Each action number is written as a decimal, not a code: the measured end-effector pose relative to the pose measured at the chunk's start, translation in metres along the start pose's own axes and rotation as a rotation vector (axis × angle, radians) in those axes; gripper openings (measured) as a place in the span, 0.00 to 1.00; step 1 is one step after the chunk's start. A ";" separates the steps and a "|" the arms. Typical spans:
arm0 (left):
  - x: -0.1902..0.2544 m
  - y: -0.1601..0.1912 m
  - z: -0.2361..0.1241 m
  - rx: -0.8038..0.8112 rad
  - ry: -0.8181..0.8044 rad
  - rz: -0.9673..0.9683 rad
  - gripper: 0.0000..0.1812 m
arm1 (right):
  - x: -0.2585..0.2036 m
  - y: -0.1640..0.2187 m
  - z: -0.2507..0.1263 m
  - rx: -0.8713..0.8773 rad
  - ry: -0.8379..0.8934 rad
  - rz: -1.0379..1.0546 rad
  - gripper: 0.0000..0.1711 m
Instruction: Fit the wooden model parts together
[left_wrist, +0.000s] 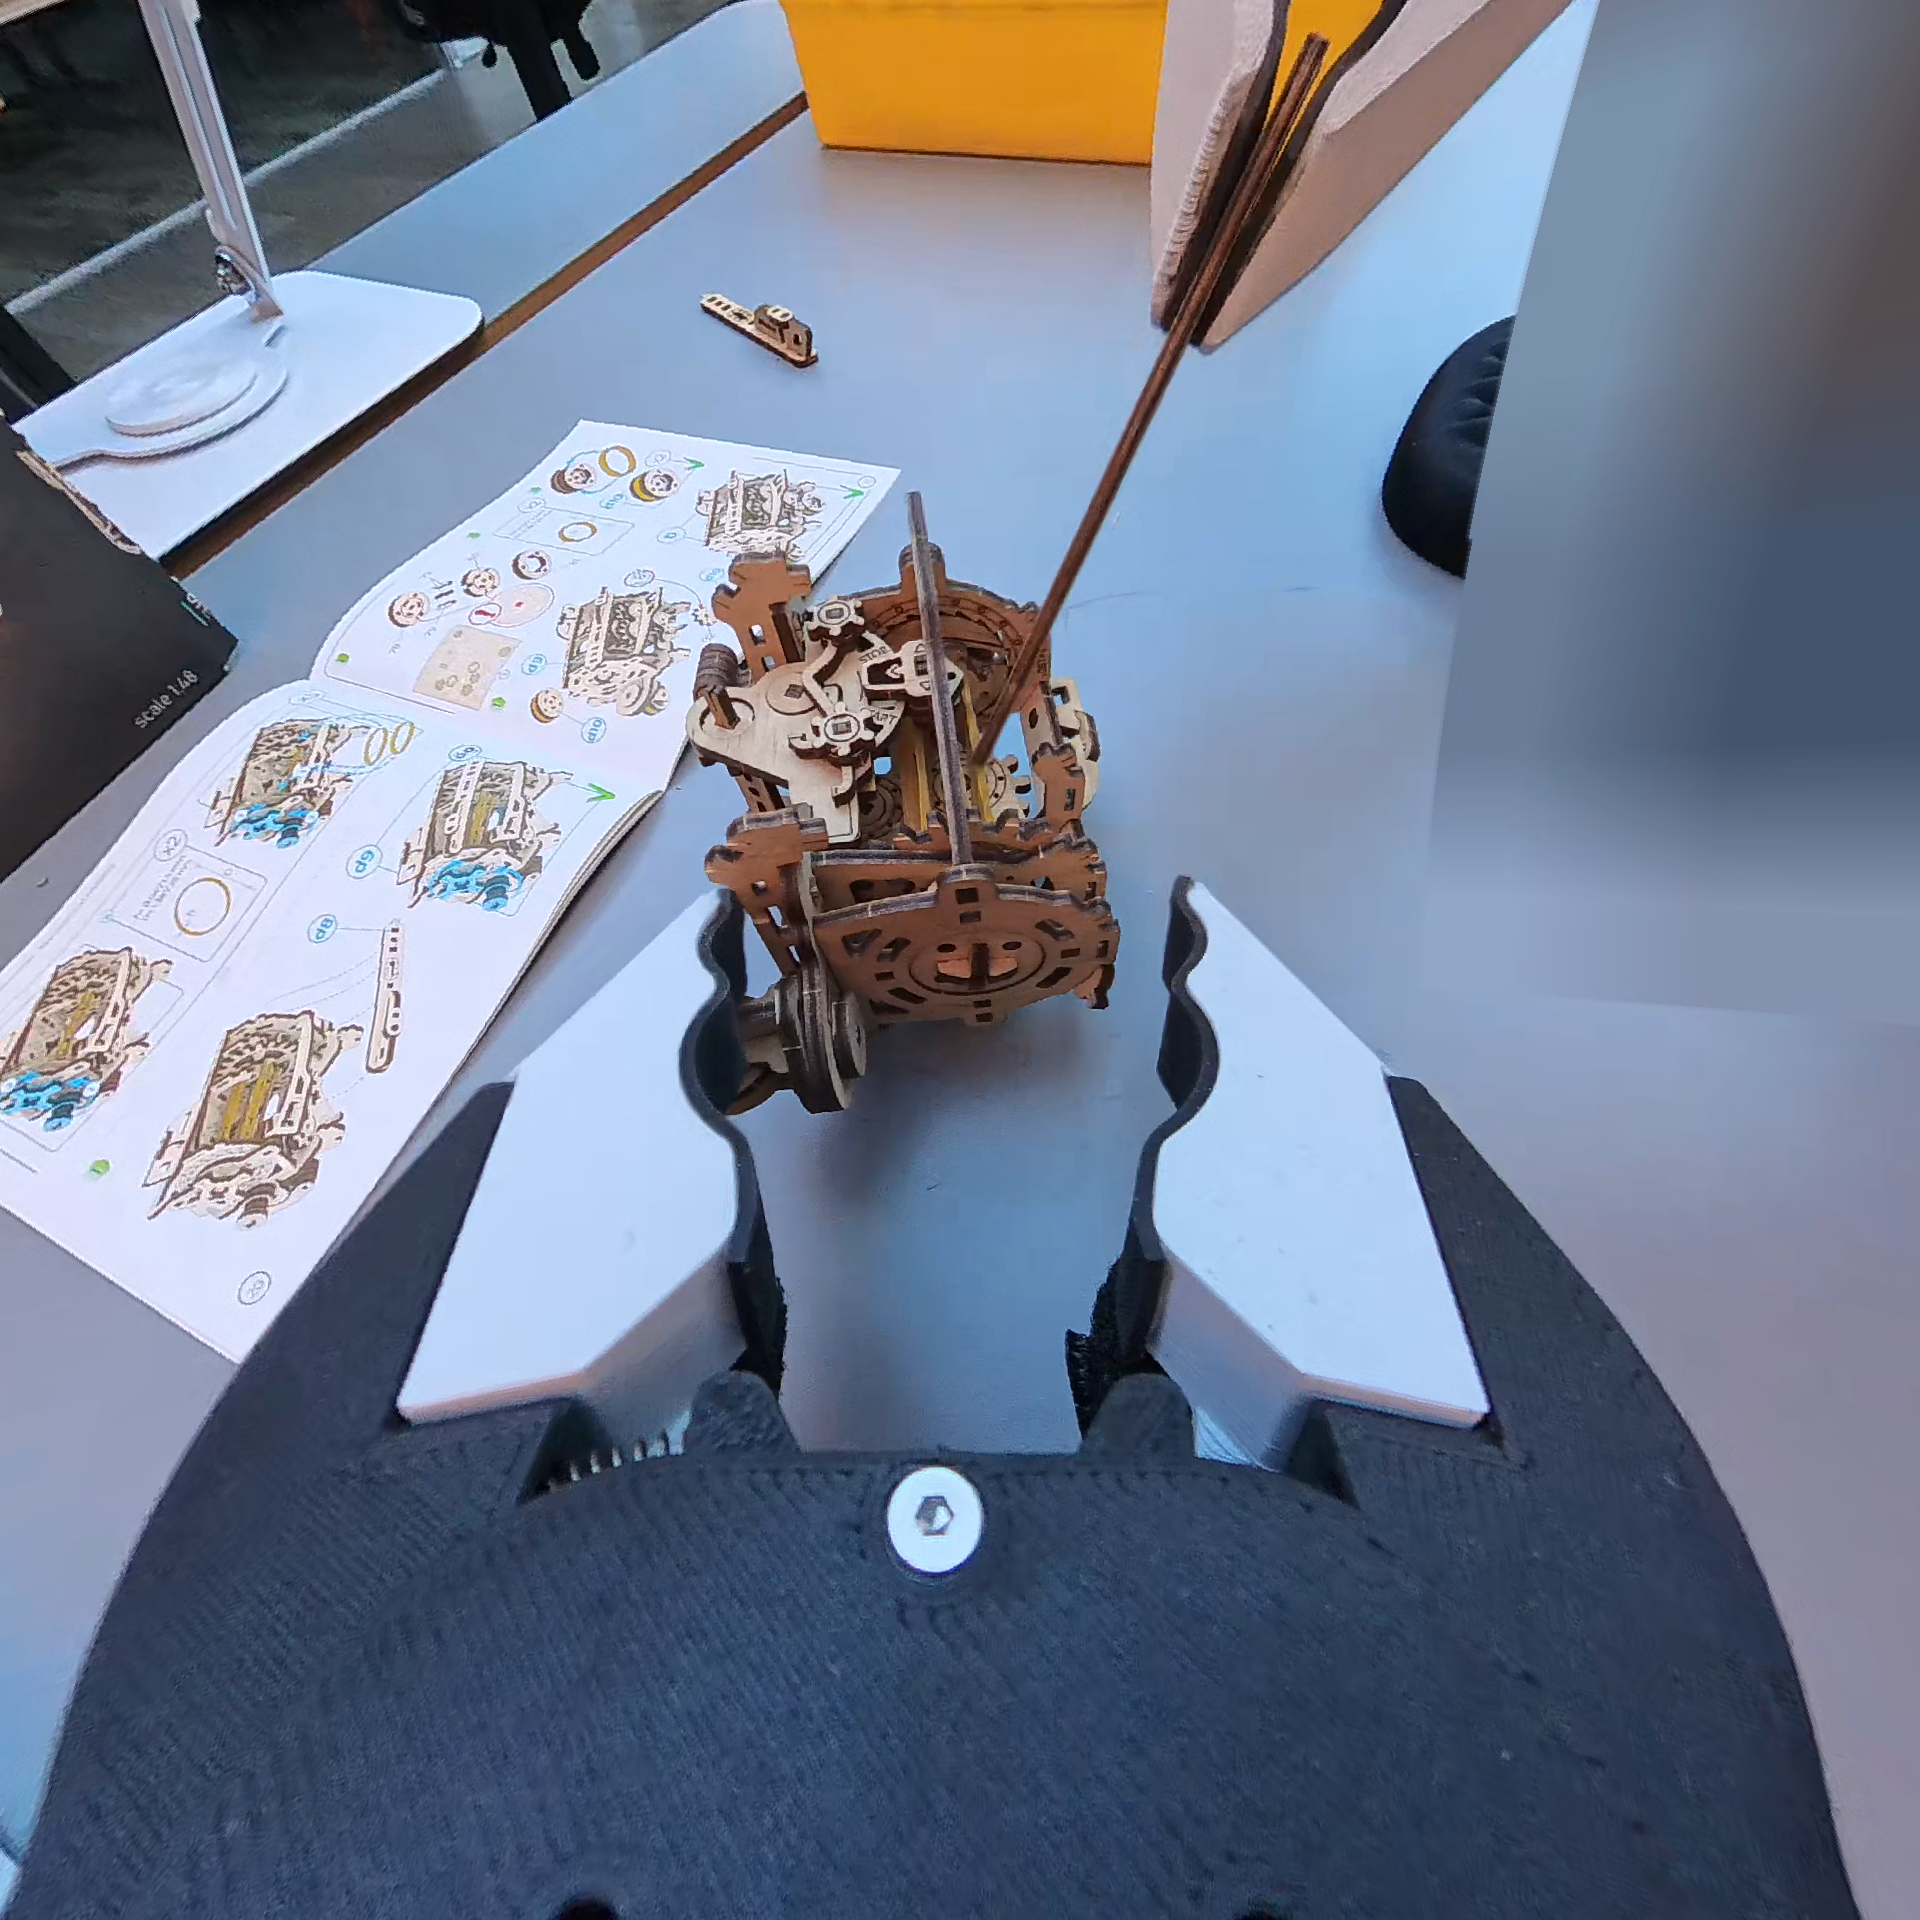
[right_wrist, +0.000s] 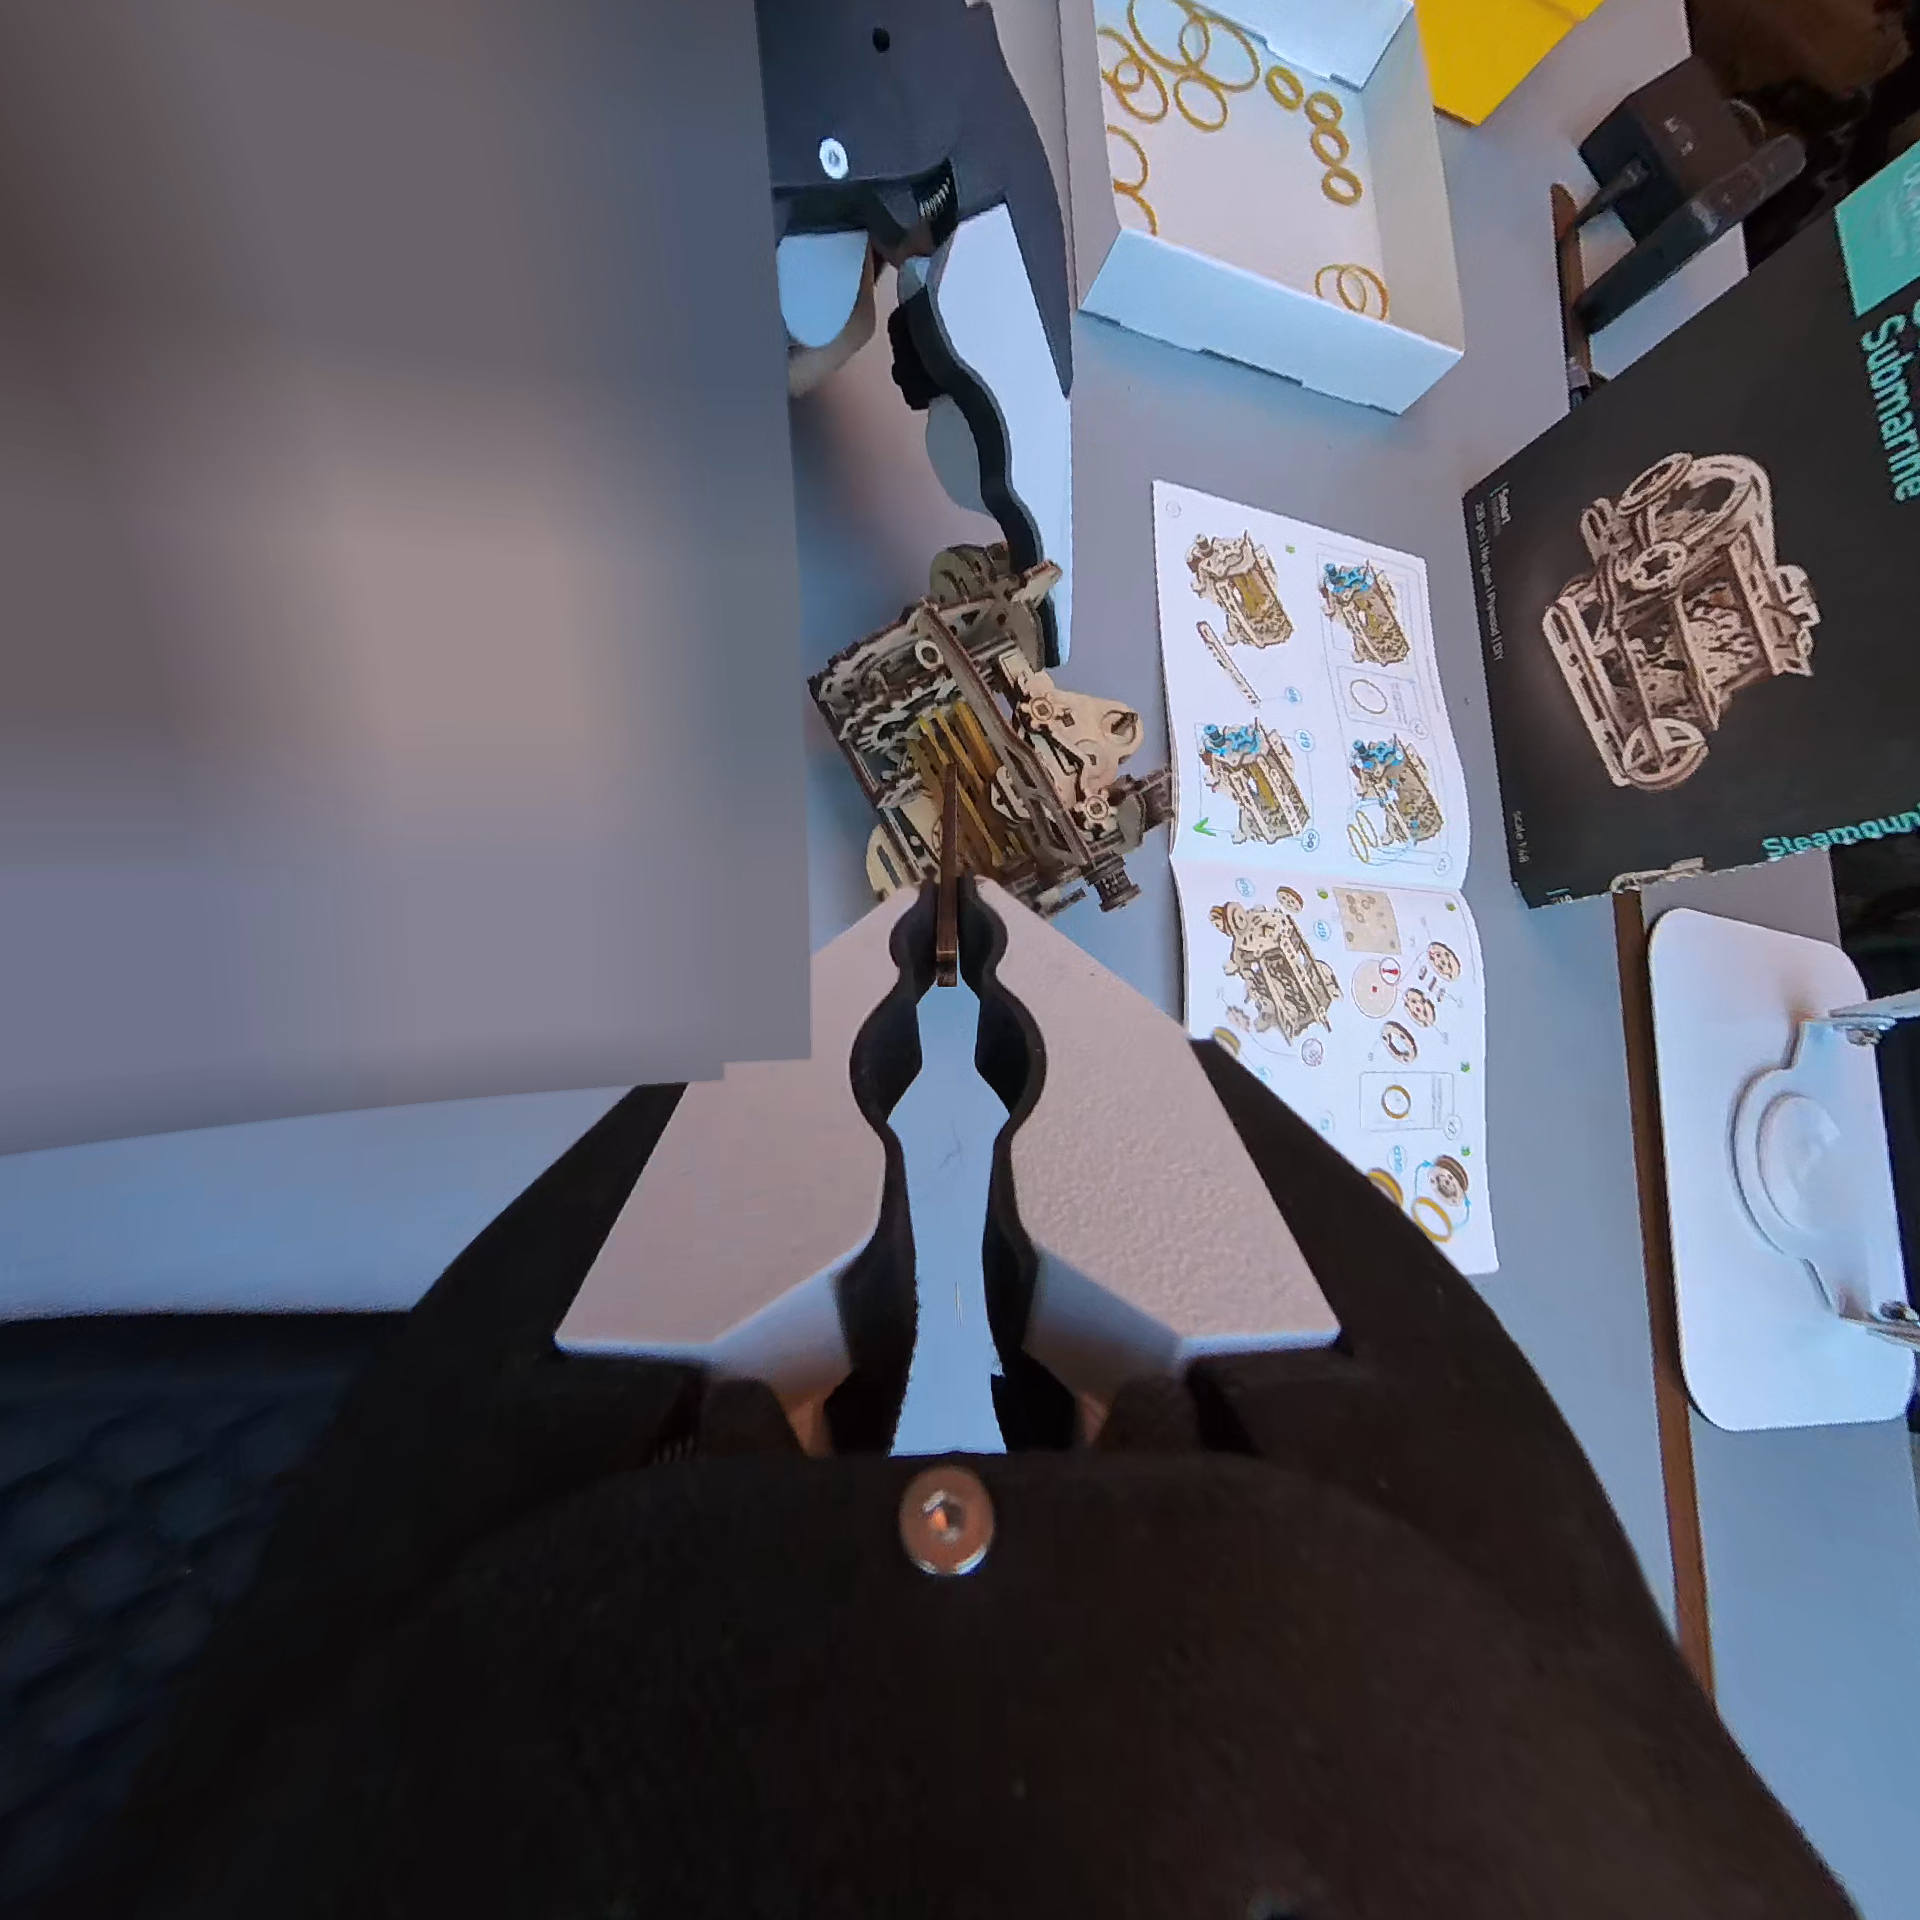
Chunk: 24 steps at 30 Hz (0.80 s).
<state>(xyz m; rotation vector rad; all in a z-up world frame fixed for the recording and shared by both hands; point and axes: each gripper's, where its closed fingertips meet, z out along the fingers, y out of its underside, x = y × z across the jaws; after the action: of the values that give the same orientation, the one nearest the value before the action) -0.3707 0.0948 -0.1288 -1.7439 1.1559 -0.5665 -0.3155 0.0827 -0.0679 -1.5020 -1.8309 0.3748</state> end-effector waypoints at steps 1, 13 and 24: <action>0.000 0.000 0.000 0.002 -0.006 -0.004 0.44 | 0.002 0.001 -0.002 -0.004 0.014 -0.007 0.01; -0.023 -0.009 -0.018 0.116 -0.131 -0.121 0.51 | 0.024 0.015 -0.041 0.062 -0.037 0.183 0.01; -0.013 0.004 -0.003 -0.013 -0.180 0.048 0.55 | 0.038 0.050 -0.025 -0.090 -0.009 0.342 0.01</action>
<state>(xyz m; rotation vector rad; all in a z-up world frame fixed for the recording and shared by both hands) -0.3805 0.1044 -0.1293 -1.7358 1.0739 -0.3659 -0.2643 0.1266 -0.0694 -1.8844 -1.6136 0.4667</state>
